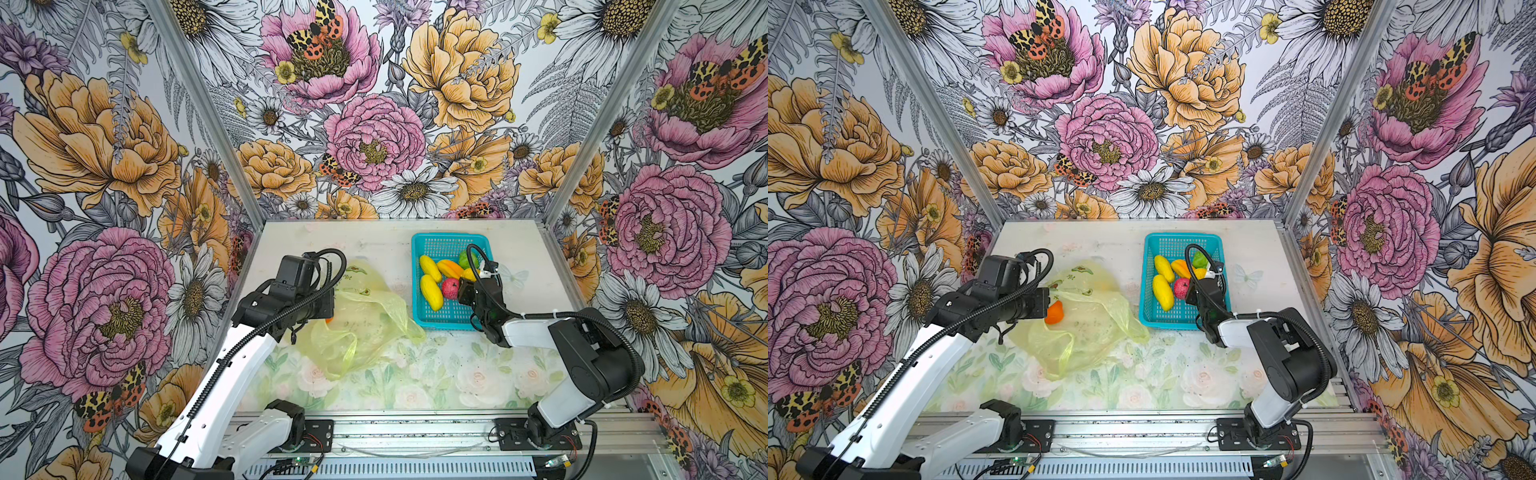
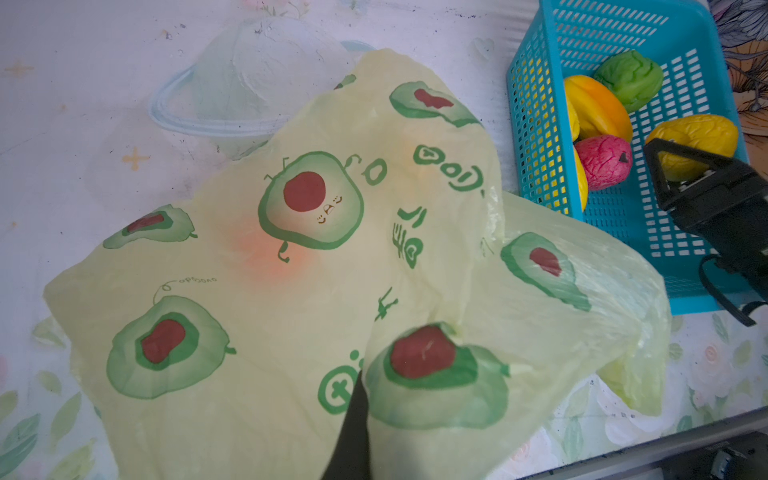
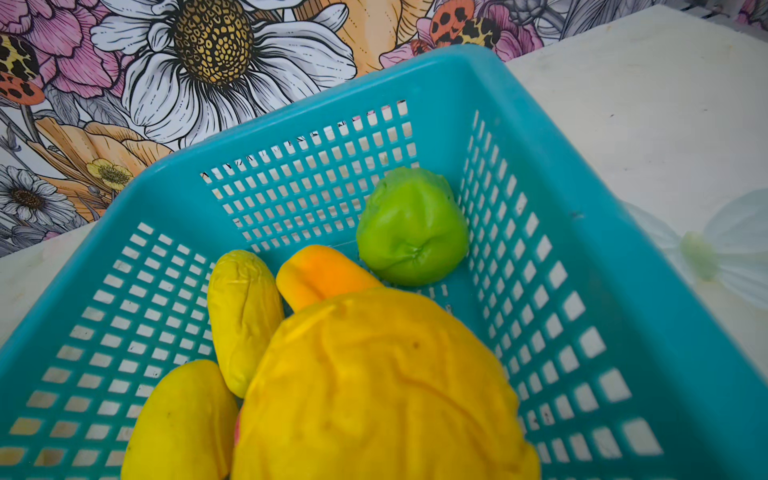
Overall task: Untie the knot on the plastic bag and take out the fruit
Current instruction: 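Open the right gripper to drop the yellow fruit in the basket, then move the right gripper back over the bag mouth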
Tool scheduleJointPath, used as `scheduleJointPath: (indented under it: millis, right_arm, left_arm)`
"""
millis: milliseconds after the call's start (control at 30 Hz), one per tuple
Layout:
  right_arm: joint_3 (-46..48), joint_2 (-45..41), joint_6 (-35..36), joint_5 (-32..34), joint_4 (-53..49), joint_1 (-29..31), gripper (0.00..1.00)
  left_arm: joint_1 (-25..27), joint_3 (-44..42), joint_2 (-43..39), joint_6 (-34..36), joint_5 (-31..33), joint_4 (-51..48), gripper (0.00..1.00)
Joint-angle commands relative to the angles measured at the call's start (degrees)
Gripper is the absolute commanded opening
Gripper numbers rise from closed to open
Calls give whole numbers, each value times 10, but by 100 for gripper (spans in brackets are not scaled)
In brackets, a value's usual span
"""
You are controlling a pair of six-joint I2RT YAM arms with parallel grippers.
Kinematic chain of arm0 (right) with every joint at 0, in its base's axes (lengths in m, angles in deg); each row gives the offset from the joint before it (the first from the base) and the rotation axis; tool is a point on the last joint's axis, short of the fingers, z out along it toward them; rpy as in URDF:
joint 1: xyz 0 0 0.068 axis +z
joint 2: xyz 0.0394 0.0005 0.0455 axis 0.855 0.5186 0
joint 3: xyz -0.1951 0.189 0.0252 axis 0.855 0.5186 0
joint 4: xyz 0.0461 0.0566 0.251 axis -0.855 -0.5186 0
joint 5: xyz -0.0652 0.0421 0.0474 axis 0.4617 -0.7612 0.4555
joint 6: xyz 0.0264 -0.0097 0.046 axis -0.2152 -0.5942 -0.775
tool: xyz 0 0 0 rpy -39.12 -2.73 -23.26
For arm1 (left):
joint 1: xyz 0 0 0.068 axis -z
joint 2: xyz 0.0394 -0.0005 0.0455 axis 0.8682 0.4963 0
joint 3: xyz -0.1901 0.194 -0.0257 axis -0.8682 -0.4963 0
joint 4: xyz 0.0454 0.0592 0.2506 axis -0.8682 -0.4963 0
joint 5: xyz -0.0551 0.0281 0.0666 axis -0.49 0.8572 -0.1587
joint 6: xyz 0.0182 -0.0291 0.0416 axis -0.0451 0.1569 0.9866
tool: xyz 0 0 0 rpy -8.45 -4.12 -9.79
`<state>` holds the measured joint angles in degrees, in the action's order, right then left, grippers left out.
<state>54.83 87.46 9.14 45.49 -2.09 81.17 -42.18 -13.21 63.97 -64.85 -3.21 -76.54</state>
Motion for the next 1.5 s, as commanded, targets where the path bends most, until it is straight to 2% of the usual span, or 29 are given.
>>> scheduleJointPath:
  millis: [0,200,433,567,767,833,933,1033,1167,1333,1467]
  right_arm:
    - [-9,2,-10,-9,-1,-3,56]
    - [11,-30,-11,8,0,-3,67]
    - [53,-95,8,-17,31,1,76]
    - [80,-128,15,-19,50,3,78]
    - [81,-178,31,-33,24,16,78]
    - [95,-203,57,-43,40,38,76]
    - [108,-261,114,-51,46,95,66]
    - [118,-325,178,-81,46,156,55]
    - [142,-376,246,-137,69,226,47]
    - [121,-358,307,-160,64,329,42]
    - [80,-287,347,-159,60,390,37]
  left_arm:
    - [-4,0,-6,6,-7,4,0]
    - [-5,-1,0,7,-12,4,0]
    - [-6,-1,0,6,-10,4,0]
    - [-7,0,-2,7,-14,4,0]
    - [-7,0,-2,6,-13,5,0]
    - [-7,-1,-1,8,-15,4,0]
    - [-7,-1,-5,7,-13,4,0]
    - [-7,0,-2,8,-14,6,0]
    - [-7,0,-1,8,-18,5,0]
    - [-7,-1,-5,8,-15,5,0]
    - [-4,-1,-6,8,-15,6,0]
